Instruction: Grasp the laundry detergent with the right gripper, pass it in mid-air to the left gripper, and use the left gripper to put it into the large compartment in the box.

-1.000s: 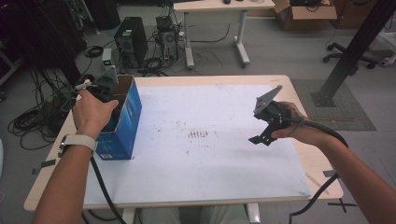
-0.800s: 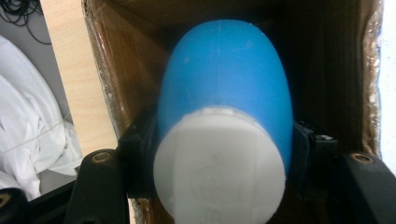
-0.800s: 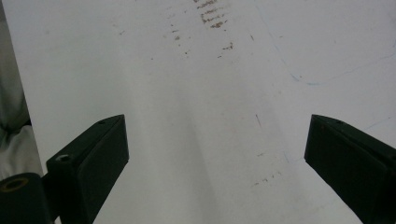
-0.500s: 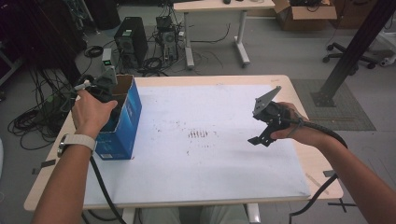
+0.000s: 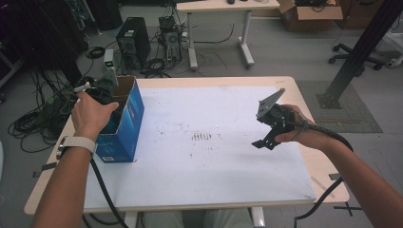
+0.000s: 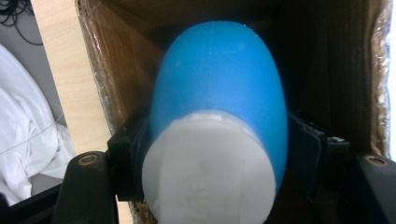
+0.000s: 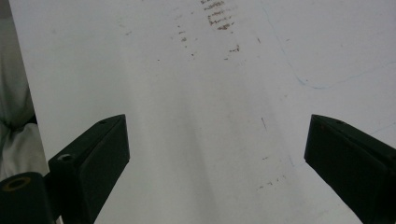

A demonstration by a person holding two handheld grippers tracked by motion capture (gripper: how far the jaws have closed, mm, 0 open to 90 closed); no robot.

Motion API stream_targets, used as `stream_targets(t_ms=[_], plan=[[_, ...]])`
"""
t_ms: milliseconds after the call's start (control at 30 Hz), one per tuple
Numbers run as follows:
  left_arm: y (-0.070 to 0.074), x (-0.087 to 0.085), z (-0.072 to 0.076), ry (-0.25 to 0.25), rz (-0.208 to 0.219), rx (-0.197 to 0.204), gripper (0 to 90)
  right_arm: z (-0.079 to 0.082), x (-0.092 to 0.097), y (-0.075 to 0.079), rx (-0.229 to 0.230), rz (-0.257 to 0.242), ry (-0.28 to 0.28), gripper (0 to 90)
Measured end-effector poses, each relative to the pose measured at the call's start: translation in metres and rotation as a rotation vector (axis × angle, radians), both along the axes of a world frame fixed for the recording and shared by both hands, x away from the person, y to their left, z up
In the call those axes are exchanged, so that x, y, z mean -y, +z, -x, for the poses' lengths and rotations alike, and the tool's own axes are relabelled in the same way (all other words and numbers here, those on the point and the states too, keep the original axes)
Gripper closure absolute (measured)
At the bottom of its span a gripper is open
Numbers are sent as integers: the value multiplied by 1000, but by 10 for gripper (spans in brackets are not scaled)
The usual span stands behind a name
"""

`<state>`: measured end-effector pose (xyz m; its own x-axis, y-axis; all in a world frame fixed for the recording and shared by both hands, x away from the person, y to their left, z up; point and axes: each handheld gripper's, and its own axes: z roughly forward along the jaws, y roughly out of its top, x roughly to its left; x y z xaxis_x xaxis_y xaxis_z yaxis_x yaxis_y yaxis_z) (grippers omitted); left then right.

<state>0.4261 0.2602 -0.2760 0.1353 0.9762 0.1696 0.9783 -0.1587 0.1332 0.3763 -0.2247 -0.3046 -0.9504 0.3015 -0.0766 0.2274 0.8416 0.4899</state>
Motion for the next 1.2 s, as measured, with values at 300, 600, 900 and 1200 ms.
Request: stream_targets(t_ms=[300,600,900,1200], plan=[[2,-1,-1,8,34,7,255,1,0,-1,-7,2,4,69],[6,-2,1,-1,46,10,255,1,-1,0,-8,9,9,71],[15,-1,1,-2,34,26,201,2,-4,0,-12,10,17,75],[23,0,2,-3,26,44,186,3,-5,0,-12,12,21,76]])
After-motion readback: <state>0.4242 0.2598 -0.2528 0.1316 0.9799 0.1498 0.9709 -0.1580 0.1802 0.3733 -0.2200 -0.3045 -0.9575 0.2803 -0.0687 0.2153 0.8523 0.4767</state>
